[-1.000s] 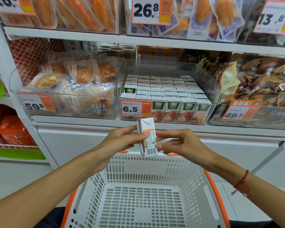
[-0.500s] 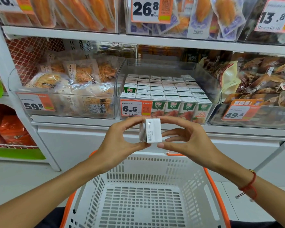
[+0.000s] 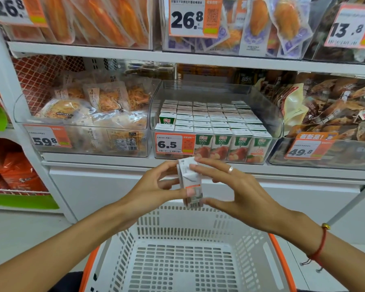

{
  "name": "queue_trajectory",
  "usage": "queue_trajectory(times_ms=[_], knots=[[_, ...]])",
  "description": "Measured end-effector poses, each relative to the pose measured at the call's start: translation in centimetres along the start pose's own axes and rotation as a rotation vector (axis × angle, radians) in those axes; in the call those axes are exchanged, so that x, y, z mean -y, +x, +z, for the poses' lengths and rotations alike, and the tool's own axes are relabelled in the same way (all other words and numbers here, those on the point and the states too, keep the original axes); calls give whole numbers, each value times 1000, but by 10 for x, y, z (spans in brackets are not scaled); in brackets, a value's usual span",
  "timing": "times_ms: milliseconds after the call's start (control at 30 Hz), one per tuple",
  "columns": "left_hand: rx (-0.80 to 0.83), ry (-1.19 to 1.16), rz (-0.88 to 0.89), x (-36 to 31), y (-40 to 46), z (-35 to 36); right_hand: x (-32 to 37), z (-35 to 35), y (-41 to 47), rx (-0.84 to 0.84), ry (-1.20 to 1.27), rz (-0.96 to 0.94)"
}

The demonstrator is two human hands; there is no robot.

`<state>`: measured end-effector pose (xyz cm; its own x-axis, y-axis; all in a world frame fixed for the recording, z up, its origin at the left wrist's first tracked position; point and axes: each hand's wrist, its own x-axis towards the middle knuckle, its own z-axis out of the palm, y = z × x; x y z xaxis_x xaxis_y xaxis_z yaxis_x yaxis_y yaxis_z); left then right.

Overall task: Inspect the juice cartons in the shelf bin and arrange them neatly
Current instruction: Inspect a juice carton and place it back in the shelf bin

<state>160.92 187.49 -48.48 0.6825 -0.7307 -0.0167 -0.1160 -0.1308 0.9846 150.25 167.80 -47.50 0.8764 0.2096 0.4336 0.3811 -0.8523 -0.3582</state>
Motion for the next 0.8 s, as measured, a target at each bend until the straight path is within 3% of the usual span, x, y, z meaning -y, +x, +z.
queue_trajectory(times_ms=[300, 567, 800], knots=[[56, -179, -286, -3, 2, 0, -3, -2, 3, 156, 453, 260], [95, -384, -561, -5, 4, -2, 1, 3, 10, -28, 805, 583], [59, -431, -601, -3, 6, -2, 0, 4, 10, -12, 881, 700]])
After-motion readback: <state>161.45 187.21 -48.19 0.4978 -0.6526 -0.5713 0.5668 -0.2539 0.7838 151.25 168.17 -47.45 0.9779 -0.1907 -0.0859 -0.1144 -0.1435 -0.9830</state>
